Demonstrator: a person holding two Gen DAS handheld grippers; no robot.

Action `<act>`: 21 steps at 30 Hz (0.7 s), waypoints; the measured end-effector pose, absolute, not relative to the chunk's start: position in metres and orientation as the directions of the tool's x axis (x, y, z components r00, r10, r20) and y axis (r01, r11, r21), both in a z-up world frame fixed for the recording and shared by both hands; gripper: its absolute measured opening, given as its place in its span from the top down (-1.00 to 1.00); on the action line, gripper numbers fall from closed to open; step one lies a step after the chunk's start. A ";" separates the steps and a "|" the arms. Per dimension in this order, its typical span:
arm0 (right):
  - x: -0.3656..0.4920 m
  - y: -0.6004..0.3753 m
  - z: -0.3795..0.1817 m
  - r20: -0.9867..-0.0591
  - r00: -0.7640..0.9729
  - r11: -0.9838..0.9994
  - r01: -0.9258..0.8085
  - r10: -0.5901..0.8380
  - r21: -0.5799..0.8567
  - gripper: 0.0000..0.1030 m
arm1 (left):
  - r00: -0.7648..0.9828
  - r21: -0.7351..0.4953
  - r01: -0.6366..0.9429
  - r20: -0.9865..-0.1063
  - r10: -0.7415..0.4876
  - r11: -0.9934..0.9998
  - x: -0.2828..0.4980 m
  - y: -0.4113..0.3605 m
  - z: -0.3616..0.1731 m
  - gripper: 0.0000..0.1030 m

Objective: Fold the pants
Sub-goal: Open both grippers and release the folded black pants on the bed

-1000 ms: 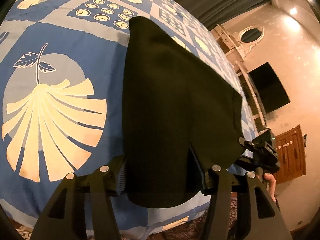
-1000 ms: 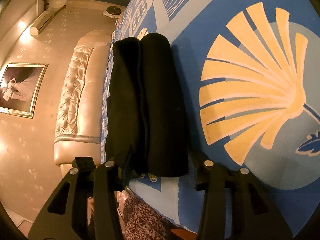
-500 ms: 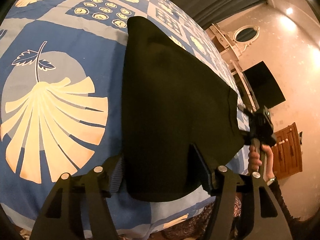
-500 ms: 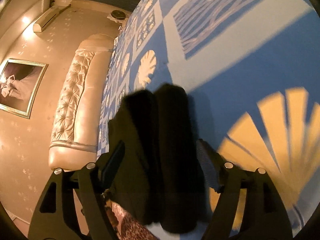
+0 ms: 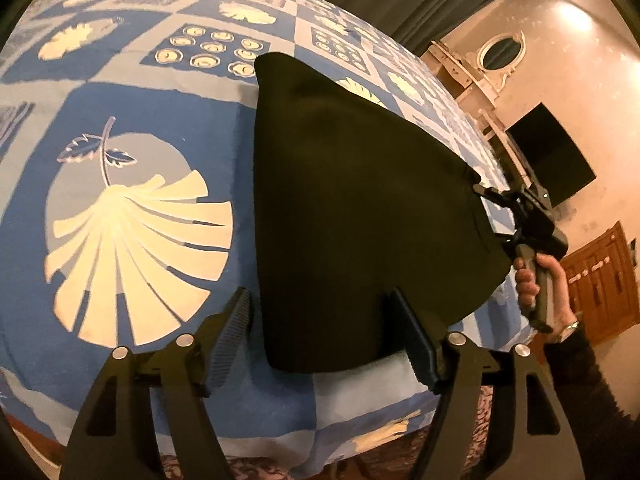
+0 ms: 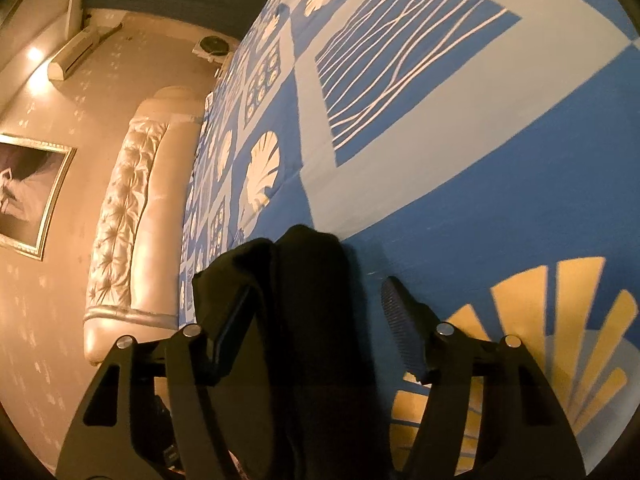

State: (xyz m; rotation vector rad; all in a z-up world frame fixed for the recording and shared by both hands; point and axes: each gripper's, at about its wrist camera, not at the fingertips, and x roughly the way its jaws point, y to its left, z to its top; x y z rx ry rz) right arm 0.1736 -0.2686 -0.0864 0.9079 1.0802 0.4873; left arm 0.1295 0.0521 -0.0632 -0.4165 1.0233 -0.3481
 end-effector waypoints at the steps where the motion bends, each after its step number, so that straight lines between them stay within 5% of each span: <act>1: 0.173 -0.270 -0.086 -0.540 0.421 0.561 0.084 0.729 0.823 -0.24 | 0.482 -0.475 0.087 -0.749 -0.454 0.876 0.129 0.052 -0.061 -0.37; 12: 0.139 -0.299 -0.086 -0.554 0.431 0.557 0.133 0.712 0.819 -0.31 | 0.511 -0.351 0.084 -0.788 -0.343 0.933 0.122 0.041 -0.047 -0.50; 21: 0.086 -0.295 -0.078 -0.606 0.406 0.620 0.115 0.684 0.776 -0.65 | 0.488 -0.295 0.008 -0.833 -0.262 0.955 0.108 0.034 -0.048 -0.62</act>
